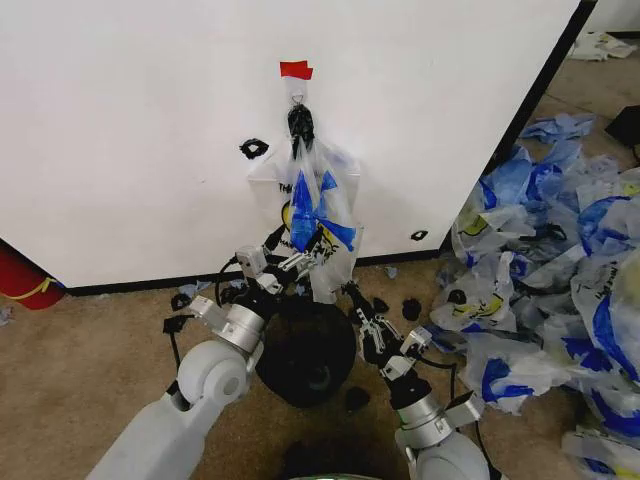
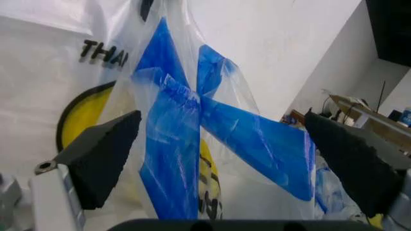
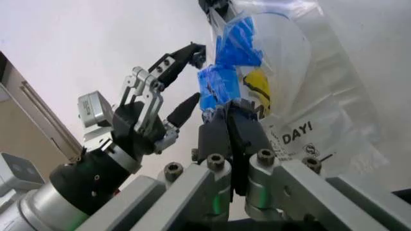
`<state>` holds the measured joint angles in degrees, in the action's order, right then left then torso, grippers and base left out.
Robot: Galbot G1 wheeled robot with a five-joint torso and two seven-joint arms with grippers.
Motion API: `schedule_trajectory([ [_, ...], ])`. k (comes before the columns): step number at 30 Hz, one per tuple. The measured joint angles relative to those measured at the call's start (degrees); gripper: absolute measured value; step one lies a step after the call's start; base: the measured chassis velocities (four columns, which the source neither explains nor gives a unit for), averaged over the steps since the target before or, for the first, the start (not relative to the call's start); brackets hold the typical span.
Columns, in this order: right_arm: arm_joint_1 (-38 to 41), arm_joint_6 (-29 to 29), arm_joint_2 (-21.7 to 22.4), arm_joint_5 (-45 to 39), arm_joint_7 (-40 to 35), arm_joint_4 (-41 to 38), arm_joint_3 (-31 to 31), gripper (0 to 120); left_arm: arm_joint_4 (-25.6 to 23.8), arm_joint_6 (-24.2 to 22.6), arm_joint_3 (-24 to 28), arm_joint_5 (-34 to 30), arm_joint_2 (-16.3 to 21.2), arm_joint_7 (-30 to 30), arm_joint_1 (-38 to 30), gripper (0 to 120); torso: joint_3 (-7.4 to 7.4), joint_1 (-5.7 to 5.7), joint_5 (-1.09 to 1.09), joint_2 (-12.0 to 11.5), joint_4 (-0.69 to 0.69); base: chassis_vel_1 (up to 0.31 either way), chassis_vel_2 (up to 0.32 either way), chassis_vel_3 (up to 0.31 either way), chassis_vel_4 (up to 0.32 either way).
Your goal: Pick up the garbage bag from the wall and place it over the trash bin.
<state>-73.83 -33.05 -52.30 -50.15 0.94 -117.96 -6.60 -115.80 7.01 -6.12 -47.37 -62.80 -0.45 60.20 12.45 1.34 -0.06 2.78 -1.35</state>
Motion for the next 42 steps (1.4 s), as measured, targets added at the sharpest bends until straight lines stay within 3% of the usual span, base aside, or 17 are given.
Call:
schedule_trajectory([
  [23, -0.1, -0.4, -0.8, 0.4, 0.4, 1.0, 0.5, 0, 1.4, 0.5, 1.3, 0.1, -0.5, -0.2, -1.4, 98, 0.00, 0.00, 0.01, 0.0, 0.00, 0.000, 0.000, 0.000, 0.000],
  [30, -0.1, -0.5, -0.8, 0.5, 0.3, 1.1, 0.7, 0, 1.4, 0.5, 2.1, 0.0, -1.4, -0.4, -1.6, 90, 0.00, 0.00, 0.01, 0.0, 0.00, 0.000, 0.000, 0.000, 0.000],
  [39, -0.3, -0.7, -0.8, 0.6, 0.3, 1.2, 1.0, 0, 2.5, 0.6, 3.1, 0.0, -1.6, -0.4, -2.4, 63, 0.00, 0.00, 0.01, 0.0, 0.00, 0.000, 0.000, 0.000, 0.000],
  [42, -0.3, -0.8, -0.8, 0.6, 0.3, 1.2, 1.0, 0, 2.9, 0.6, 3.5, -0.1, -1.6, -0.4, -2.6, 61, 0.00, 0.00, 0.01, 0.0, 0.00, 0.000, 0.000, 0.000, 0.000],
])
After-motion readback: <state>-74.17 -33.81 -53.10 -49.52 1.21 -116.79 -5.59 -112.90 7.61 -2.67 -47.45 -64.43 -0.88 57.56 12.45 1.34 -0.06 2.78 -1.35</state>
